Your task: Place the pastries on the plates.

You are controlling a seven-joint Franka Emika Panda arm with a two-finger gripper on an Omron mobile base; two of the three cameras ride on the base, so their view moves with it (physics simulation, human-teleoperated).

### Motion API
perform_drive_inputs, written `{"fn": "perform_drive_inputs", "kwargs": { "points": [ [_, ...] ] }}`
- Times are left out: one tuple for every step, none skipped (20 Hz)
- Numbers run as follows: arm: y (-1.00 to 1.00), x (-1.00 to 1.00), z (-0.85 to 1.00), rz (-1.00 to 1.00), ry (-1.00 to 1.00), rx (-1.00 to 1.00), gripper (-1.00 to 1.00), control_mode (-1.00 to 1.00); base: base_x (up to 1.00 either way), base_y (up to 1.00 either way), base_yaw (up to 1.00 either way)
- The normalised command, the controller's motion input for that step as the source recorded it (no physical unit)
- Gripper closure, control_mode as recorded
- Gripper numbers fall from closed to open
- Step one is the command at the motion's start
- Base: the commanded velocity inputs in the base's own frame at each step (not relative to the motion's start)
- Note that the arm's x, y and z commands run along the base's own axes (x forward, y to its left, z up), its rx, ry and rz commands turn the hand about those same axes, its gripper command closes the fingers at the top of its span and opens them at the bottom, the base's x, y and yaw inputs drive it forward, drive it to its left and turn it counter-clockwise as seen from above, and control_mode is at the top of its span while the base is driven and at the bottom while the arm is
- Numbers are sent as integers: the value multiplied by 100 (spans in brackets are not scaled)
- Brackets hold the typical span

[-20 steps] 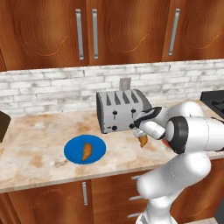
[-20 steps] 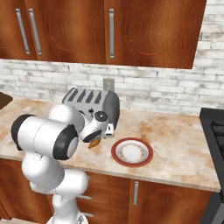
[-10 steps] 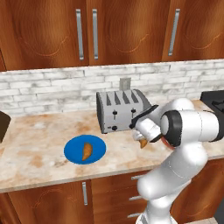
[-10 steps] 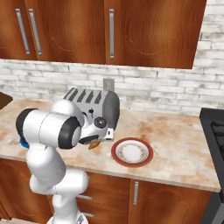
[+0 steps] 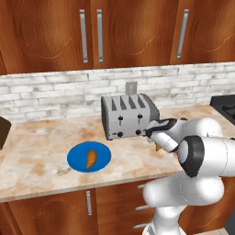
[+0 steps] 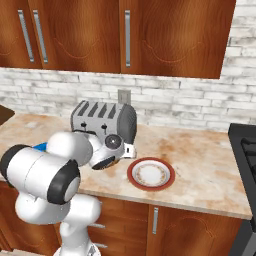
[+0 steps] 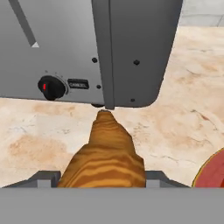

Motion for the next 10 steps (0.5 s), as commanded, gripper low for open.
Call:
{"fn": "perform_drive_inputs", "kwargs": {
  "points": [
    [-100, 0, 100, -16, 15, 0, 100, -100, 0, 0, 0],
    [-100, 0, 100, -19, 23, 0, 100, -100, 0, 0, 0],
    [-100, 0, 100, -20, 34, 0, 100, -100, 0, 0, 0],
    [-100, 0, 65, -21, 43, 0, 100, -100, 0, 0, 0],
    [-100, 0, 54, -17, 29, 0, 100, -100, 0, 0, 0],
    [-100, 0, 50, -14, 18, 0, 100, -100, 0, 0, 0],
    [-100, 0, 41, -13, 11, 0, 100, -100, 0, 0, 0],
    [-100, 0, 13, -13, 15, 0, 100, -100, 0, 0, 0],
    [-100, 13, 0, -7, 25, 0, 100, -100, 0, 0, 0],
    [-100, 2, 0, -3, 22, 0, 100, -100, 0, 0, 0]
  ]
}}
